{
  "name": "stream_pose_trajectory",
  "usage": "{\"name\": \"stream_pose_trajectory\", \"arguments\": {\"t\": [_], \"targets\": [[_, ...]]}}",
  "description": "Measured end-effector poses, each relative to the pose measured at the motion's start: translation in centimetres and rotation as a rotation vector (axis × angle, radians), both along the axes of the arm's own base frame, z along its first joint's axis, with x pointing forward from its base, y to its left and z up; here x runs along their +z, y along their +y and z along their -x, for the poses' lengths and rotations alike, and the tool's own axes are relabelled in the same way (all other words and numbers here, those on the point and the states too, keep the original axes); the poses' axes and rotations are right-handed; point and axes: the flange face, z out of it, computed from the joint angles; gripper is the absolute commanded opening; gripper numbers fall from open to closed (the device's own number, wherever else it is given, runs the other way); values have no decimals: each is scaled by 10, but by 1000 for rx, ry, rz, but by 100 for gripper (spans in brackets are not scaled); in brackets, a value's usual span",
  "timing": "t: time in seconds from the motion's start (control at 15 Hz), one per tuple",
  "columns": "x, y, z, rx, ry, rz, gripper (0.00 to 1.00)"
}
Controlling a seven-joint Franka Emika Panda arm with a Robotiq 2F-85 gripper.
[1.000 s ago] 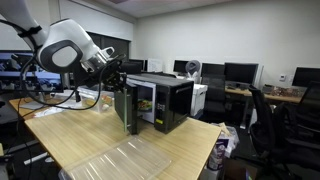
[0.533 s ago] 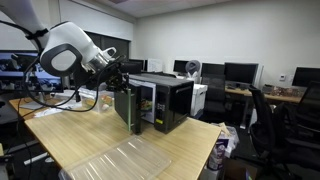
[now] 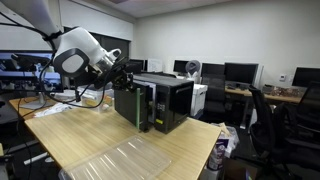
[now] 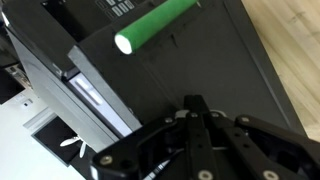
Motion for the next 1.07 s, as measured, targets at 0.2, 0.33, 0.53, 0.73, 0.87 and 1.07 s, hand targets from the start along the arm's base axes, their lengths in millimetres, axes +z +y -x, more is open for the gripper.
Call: {"name": "stream_pose_trajectory", "arguments": {"t": [0.2,0.33,0.53,0.73,0.87,1.07], "targets": [[6,-10,-18,-14,-24,24,2],[14,-14,-28,-21,-37,32,2],[13,-13,-31,-33,-38,34,2],[14,-12,-33,-35,-35,43,2],[13,-11,-34,-36,-33,46,2],[14,-11,-37,-35,-34,54,2]]}}
